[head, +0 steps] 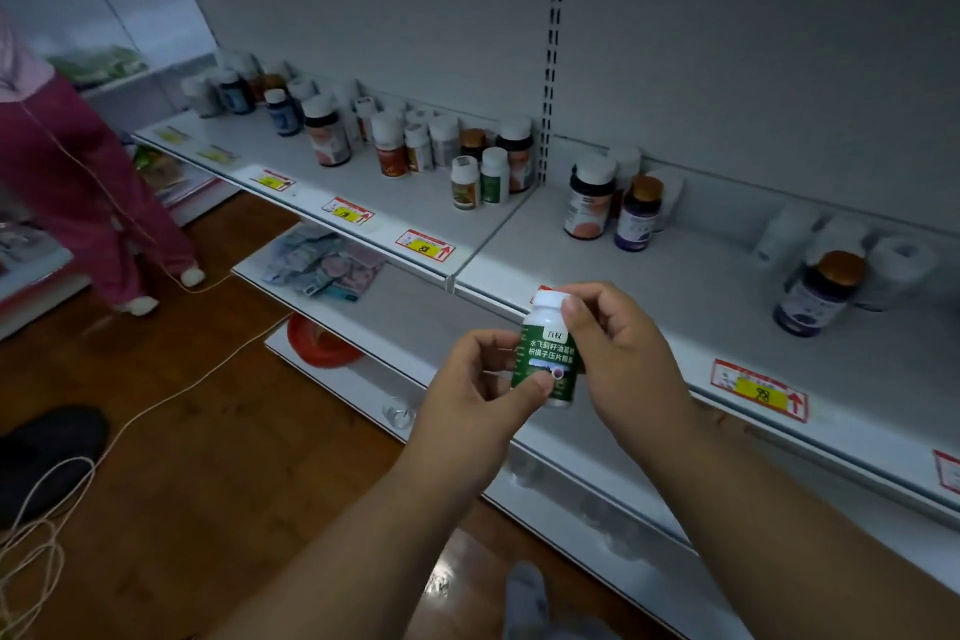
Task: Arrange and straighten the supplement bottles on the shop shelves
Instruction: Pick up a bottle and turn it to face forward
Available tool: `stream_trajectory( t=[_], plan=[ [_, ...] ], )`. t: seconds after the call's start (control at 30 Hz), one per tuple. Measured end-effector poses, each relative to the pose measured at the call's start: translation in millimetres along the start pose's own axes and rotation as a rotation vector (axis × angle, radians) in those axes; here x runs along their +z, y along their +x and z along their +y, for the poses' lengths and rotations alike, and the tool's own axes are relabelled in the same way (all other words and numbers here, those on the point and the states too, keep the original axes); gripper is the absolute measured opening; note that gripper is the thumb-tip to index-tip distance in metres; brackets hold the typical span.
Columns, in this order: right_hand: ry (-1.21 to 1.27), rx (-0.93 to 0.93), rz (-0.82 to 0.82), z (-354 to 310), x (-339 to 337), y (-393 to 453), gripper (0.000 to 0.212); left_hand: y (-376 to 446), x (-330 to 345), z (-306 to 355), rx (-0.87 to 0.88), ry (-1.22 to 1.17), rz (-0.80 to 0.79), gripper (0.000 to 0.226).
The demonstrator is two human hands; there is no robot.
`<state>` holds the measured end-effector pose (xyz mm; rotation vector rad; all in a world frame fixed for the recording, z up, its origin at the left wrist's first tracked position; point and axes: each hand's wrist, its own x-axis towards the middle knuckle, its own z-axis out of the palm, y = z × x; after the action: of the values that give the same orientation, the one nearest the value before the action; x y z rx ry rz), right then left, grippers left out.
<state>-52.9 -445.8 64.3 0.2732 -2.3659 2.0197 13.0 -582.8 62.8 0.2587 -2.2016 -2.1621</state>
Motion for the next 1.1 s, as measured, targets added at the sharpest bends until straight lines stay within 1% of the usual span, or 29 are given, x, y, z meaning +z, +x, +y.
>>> stream_trajectory(
  t=[0.23,0.37,0.5,0.63,0.77,0.87,1.0,1.1],
  plan=[
    [0.073,0.078,-0.012,6.8,48.8,86.2,0.012,82.3,-46.1,13.4,-0.032,0.045,-0.003,0.033],
    [0.092,0.055,-0.023,-0.9,89.9,122.3,0.012,120.3,-85.8,19.6,-0.011,0.020,0.006,0.032],
    [0.074,0.048,0.027,0.4,132.1,148.3,0.012,155.1,-124.2,11.0,0.001,-0.010,-0.025,0.030],
    [0.115,0.078,0.140,-0.9,174.5,162.3,0.010,192.4,-170.9,5.1,0.011,0.001,-0.158,0.032],
    [0.231,0.121,0.264,-7.0,210.1,159.0,0.010,220.2,-214.9,5.2,0.006,-0.058,-0.389,0.035],
    [0.214,0.150,0.371,-6.9,231.4,145.1,0.010,224.2,-238.3,-0.9,-0.059,-0.110,-0.528,0.037],
    [0.154,0.181,0.477,3.0,249.8,118.3,0.012,219.4,-251.9,-15.4,-0.126,-0.079,-0.620,0.036],
    [0.172,0.201,0.462,4.4,255.2,107.0,0.020,217.9,-254.5,-20.7,-0.143,-0.051,-0.650,0.035]
  ],
)
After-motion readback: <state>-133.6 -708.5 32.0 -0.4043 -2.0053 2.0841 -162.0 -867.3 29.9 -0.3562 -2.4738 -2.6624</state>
